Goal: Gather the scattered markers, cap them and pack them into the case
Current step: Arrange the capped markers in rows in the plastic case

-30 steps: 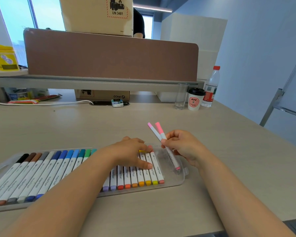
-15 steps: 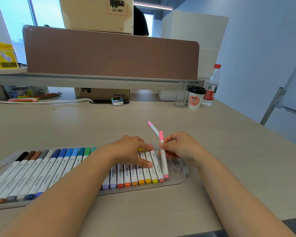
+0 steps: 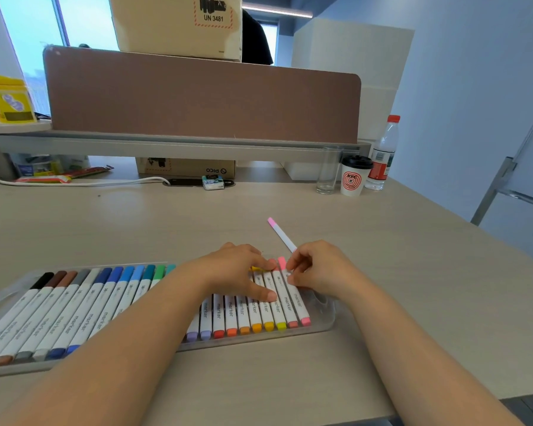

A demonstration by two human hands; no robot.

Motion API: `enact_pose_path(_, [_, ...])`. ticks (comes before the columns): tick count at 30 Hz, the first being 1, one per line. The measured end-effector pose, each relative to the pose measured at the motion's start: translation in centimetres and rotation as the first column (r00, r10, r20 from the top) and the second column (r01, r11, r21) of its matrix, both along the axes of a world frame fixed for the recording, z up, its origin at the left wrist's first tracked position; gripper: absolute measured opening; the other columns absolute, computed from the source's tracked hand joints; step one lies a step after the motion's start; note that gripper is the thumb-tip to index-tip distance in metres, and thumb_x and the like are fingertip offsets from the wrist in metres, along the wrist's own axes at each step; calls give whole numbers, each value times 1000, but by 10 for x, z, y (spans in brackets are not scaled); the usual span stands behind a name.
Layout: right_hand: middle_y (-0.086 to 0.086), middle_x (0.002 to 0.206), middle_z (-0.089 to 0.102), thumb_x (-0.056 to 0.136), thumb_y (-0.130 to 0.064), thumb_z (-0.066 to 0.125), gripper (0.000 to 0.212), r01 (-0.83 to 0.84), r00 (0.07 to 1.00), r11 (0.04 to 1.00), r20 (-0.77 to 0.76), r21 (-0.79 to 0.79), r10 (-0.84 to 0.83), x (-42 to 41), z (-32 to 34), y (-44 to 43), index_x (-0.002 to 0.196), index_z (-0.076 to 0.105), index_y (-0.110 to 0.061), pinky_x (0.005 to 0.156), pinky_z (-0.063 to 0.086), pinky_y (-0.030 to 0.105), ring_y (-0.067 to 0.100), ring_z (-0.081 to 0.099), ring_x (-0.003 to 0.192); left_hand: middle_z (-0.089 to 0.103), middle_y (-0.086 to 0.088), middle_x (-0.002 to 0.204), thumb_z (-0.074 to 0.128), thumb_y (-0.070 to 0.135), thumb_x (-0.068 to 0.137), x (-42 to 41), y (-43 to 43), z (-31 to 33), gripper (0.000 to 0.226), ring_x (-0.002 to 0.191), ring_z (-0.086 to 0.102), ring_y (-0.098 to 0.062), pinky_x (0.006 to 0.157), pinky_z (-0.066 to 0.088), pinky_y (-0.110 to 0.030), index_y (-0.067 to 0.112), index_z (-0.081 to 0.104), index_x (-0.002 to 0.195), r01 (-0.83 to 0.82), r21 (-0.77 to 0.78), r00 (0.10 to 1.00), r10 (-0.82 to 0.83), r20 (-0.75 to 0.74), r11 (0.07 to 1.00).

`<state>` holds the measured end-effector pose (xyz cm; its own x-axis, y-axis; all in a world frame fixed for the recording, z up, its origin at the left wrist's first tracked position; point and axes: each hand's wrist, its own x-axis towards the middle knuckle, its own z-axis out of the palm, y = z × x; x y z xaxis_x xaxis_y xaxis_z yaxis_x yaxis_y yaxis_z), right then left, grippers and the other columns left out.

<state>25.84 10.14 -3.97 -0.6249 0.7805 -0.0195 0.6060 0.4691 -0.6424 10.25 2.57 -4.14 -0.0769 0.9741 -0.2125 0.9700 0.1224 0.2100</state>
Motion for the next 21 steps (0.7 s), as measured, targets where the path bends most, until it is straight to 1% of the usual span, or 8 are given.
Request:
enact_pose_path(2, [2,81,65,79,-7,70,17,6,1000,1000,23,8,-7,-1,0,0,75,62,-21,73,57,33,21,66,80,25,6,150,56,58,80,0,0,0,68,136,20,-21,111,24,-41,39,32,141,0,2,1000,0,-4,1000])
enact_pose_path(5, [-2,76,61,79,-13,72,16,4,997,999,72,33,-7,0,-1,2,75,59,-22,69,53,29,19,63,74,25,6,150,56,58,81,0,0,-1,68,136,21,-21,110,25,-41,39,32,141,1,0,1000,-1,-12,1000])
enact_pose_path(8, [-5,66,54,80,-25,73,20,-5,987,999,158,45,-2,3,0,6,72,54,-20,58,43,21,10,53,60,25,6,150,56,58,81,0,1,0,68,136,21,-21,110,25,-41,39,32,141,1,2,1000,-1,-5,1000])
enact_pose_path(11, [-9,64,51,79,-30,73,24,-27,982,1000,190,3,26,7,2,9,71,54,-17,53,38,18,6,47,56,27,6,149,57,59,80,-1,1,0,69,136,22,-21,109,25,-40,39,32,141,6,2,1000,-6,-3,1000])
enact_pose_path(14, [-15,63,45,77,-29,75,26,-30,983,1000,183,0,30,6,3,11,70,53,-16,52,38,18,5,46,56,27,6,149,57,59,80,-1,1,-1,69,135,22,-21,109,25,-40,39,33,141,6,7,1000,-6,2,1000])
enact_pose_path(17, [-17,63,37,76,-29,76,27,-30,979,999,200,26,25,4,1,12,71,53,-15,57,40,21,4,46,57,26,6,149,58,59,79,0,2,-1,69,135,22,-21,110,26,-40,38,33,141,5,7,1000,-5,7,1000])
enact_pose_path(19, [-17,63,40,75,-28,77,26,-29,980,999,196,27,23,4,-1,13,73,55,-15,58,41,22,4,46,57,26,6,149,58,59,80,-1,1,-1,69,136,22,-21,110,26,-41,38,33,141,6,7,1000,-6,6,1000])
enact_pose_path(21, [-13,64,49,74,-27,78,24,-17,985,1000,169,11,14,4,-2,14,74,57,-15,59,43,22,6,49,58,26,6,149,57,59,80,-1,2,-1,70,136,21,-21,111,26,-42,38,32,141,11,6,1000,-11,3,1000])
